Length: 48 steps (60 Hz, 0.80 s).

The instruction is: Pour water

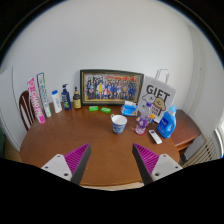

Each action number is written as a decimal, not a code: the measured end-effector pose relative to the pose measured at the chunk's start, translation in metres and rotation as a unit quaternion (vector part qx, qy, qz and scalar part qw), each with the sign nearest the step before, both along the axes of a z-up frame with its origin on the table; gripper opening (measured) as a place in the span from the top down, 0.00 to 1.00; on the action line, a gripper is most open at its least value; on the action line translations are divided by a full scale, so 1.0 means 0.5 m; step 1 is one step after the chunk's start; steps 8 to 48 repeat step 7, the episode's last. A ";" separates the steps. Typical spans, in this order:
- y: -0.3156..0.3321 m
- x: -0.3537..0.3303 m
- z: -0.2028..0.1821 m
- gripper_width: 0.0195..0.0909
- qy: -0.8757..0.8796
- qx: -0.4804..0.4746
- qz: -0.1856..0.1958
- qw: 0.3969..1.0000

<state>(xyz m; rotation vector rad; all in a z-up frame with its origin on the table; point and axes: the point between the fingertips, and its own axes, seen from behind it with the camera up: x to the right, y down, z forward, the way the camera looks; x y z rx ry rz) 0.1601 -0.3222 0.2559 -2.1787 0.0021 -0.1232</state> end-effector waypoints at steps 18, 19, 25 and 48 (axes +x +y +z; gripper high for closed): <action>-0.021 0.000 -0.012 0.07 -0.001 -0.007 0.004 1.000; -0.021 0.000 -0.012 0.07 -0.001 -0.007 0.004 1.000; -0.021 0.000 -0.012 0.07 -0.001 -0.007 0.004 1.000; -0.021 0.000 -0.012 0.07 -0.001 -0.007 0.004 1.000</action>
